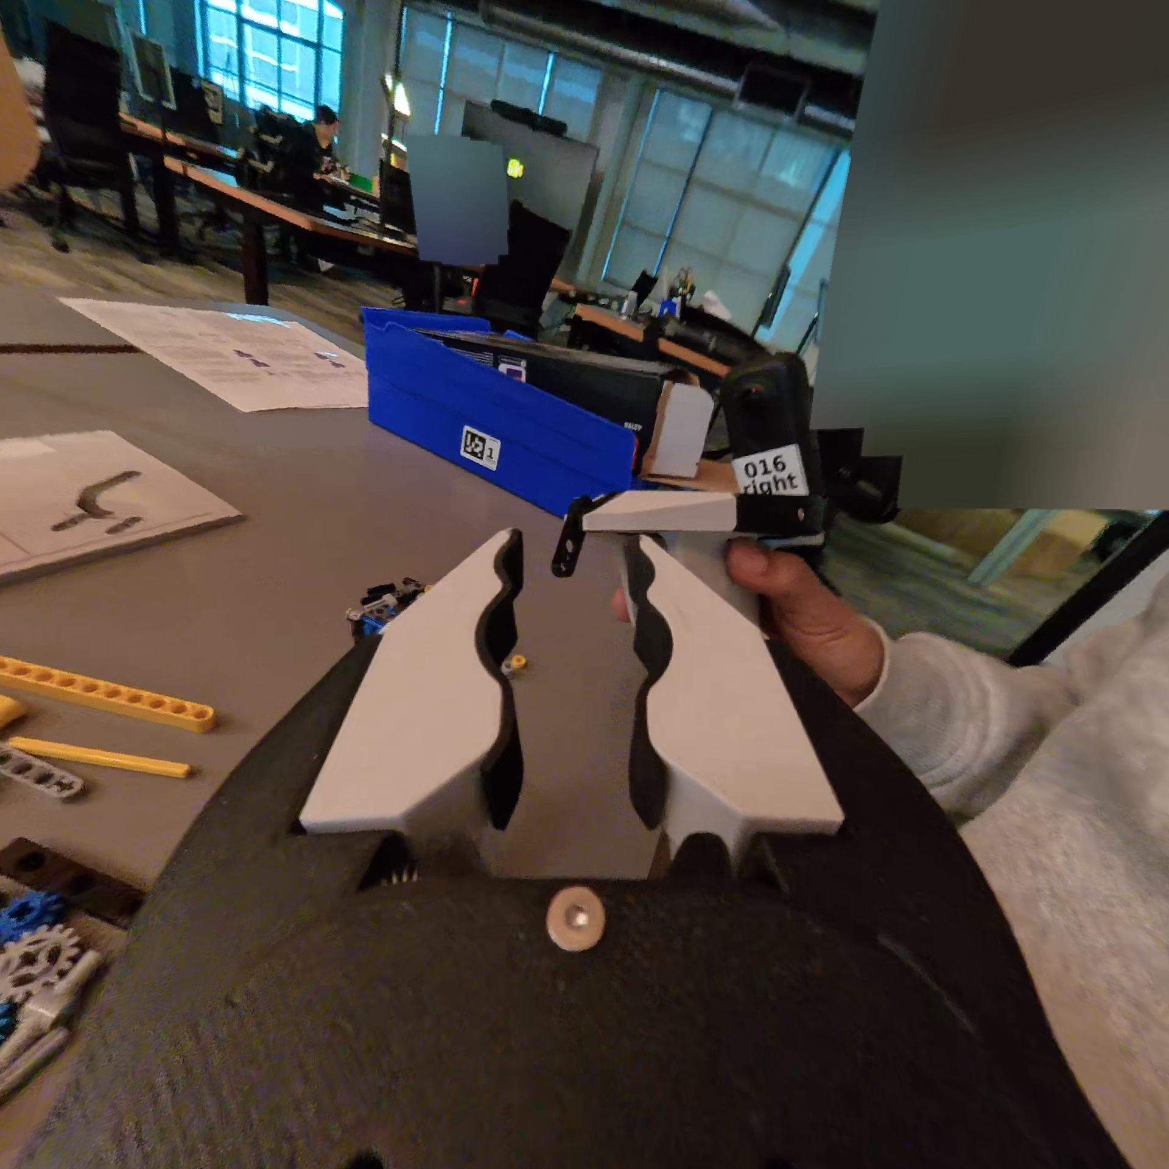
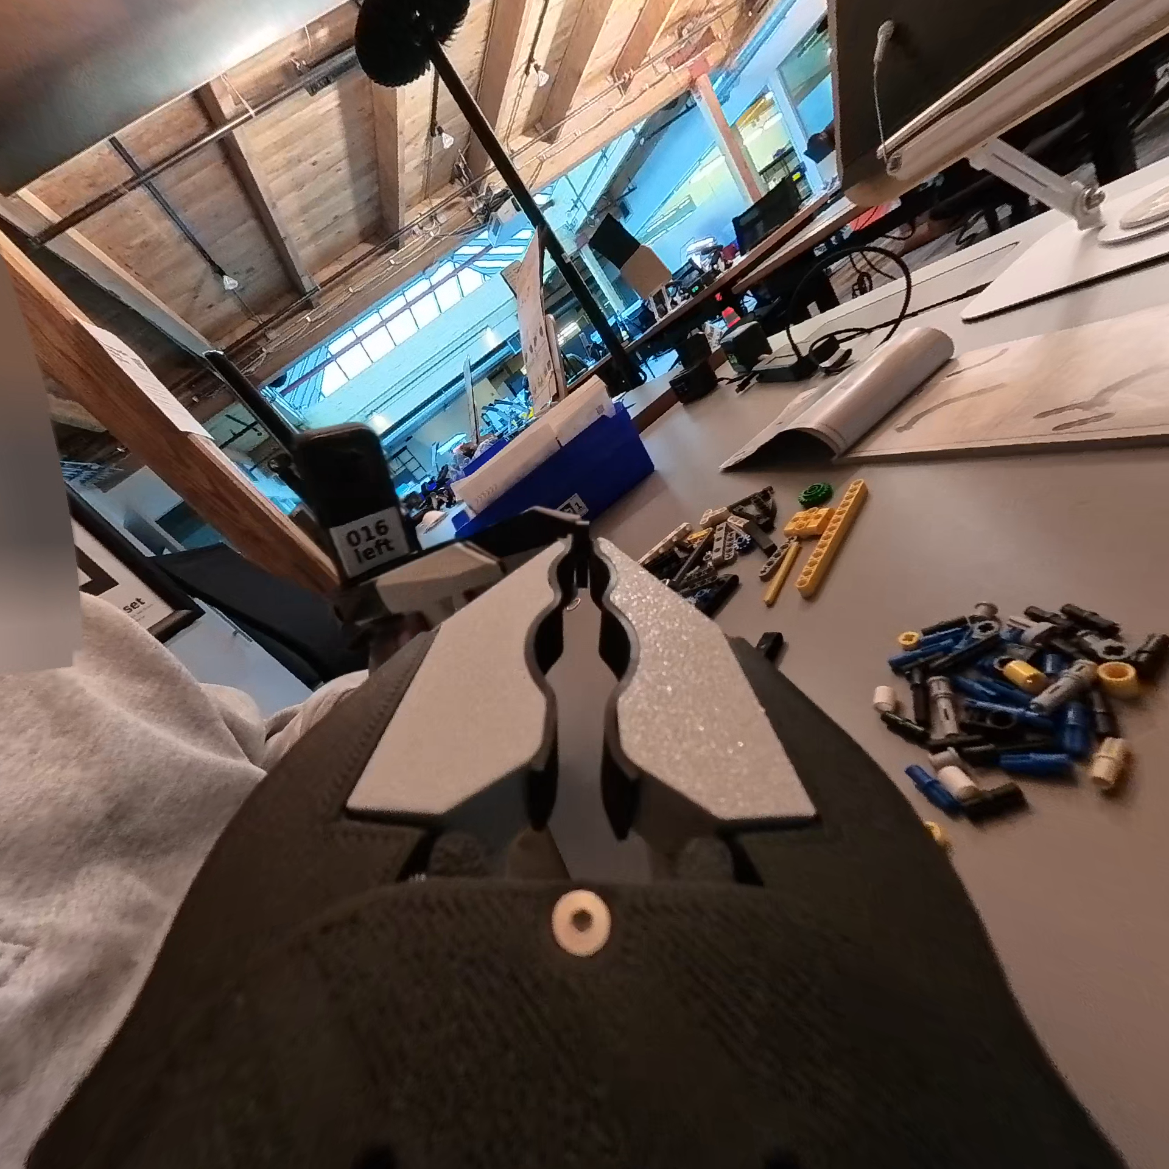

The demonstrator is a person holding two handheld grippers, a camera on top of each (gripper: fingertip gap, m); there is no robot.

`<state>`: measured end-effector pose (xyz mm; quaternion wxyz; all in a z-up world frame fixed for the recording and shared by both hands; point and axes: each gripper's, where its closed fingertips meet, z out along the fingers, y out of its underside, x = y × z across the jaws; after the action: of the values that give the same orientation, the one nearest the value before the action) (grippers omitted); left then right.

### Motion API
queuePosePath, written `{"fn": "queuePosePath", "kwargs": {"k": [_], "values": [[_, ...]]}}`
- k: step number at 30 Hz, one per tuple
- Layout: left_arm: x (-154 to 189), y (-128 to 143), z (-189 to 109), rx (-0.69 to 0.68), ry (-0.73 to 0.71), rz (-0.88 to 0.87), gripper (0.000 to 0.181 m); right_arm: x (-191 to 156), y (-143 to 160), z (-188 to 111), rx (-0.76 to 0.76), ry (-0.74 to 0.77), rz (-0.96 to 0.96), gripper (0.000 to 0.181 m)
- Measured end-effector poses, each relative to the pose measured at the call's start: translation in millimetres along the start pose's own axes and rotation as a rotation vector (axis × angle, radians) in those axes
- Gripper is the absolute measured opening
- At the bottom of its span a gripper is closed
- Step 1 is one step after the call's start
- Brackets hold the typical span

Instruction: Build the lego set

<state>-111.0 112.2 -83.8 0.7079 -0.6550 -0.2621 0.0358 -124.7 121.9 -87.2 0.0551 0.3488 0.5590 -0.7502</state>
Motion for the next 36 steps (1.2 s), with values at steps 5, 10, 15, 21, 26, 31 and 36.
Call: {"fn": "queuePosePath", "kwargs": {"k": [5, 10, 15, 21, 26, 31, 36], "values": [[5.0, -7.3, -5.6, 0.013, 0.128, -0.177, 0.034, -9.3, 14.6, 2.5, -0.104, -0.080, -0.052, 0.001], [11.4, 2.4, -5.8, -0.072, 0.224, -0.258, 0.033, -11.7, 28.5, 0.8, -0.222, -0.053, -0.336, 0.002], [15.2, 8.8, -5.9, -0.101, 0.272, -0.301, 0.031, -33.5, 25.8, -0.3, -0.167, -0.167, -0.339, 0.001], [16.4, -7.7, -12.9, 0.030, 0.286, -0.251, 0.025, -34.9, 3.2, -8.4, -0.029, -0.249, -0.143, 0.001], [16.5, 3.7, -6.8, -0.019, 0.270, -0.256, 0.026, -22.0, -5.1, -11.2, 0.032, -0.242, -0.003, 0.001], [18.2, 11.1, -2.6, -0.044, 0.268, -0.265, 0.024, -25.9, 2.5, -5.9, 0.001, -0.235, -0.032, 0.001], [20.3, 13.8, -0.6, -0.055, 0.266, -0.263, 0.003, -25.6, 4.5, -3.1, 0.005, -0.244, 0.011, 0.001]]}}
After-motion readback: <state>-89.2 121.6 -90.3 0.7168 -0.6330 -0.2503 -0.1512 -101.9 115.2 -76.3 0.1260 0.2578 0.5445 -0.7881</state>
